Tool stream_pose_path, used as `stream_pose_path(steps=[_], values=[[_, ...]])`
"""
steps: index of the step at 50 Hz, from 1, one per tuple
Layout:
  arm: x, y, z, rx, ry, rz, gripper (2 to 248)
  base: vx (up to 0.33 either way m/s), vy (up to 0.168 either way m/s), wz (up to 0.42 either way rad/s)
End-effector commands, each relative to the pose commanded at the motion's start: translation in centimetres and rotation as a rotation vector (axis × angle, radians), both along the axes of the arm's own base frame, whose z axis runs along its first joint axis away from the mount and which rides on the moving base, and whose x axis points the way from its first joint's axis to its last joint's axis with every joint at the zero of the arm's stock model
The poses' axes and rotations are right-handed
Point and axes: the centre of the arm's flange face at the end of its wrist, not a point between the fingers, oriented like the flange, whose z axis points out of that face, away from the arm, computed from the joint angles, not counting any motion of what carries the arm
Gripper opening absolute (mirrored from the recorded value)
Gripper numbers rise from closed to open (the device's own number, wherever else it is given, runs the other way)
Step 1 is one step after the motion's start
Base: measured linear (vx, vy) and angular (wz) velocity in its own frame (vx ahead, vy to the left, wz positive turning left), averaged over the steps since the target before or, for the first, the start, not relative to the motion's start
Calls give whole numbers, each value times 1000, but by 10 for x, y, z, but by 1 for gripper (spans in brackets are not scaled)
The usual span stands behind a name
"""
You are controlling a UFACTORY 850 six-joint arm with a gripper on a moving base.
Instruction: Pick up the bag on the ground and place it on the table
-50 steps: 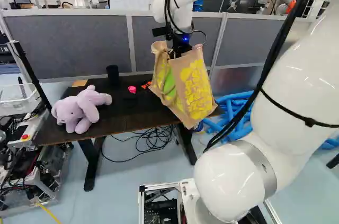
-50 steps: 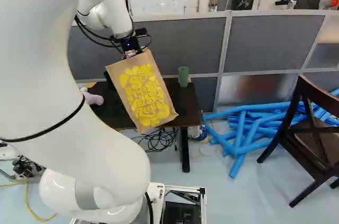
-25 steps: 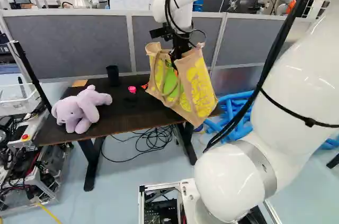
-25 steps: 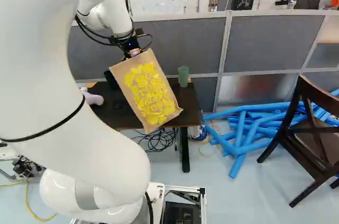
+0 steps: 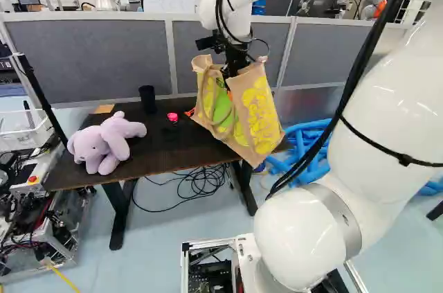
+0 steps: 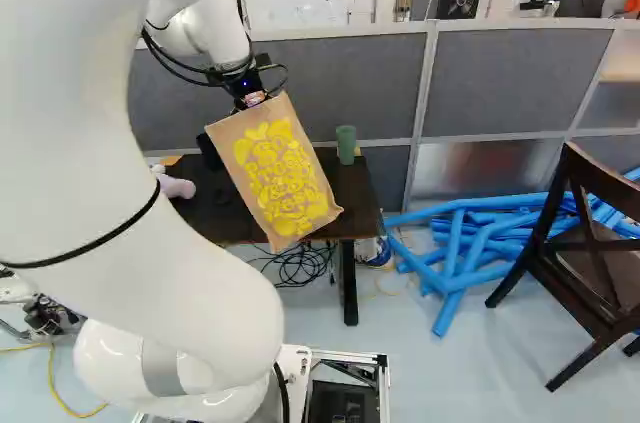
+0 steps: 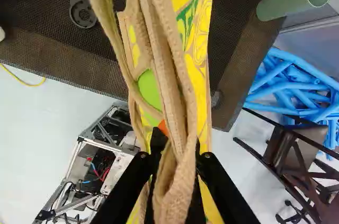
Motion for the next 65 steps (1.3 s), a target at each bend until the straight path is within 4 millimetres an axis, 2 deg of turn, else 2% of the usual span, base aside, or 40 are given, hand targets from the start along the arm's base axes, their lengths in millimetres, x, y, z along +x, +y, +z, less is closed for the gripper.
stream_pose_path(steps=[20, 65], values=[[3, 0, -3, -1, 5, 0, 35, 0, 0, 0], [55, 12, -64, 31, -58, 26, 35, 0, 0, 0]])
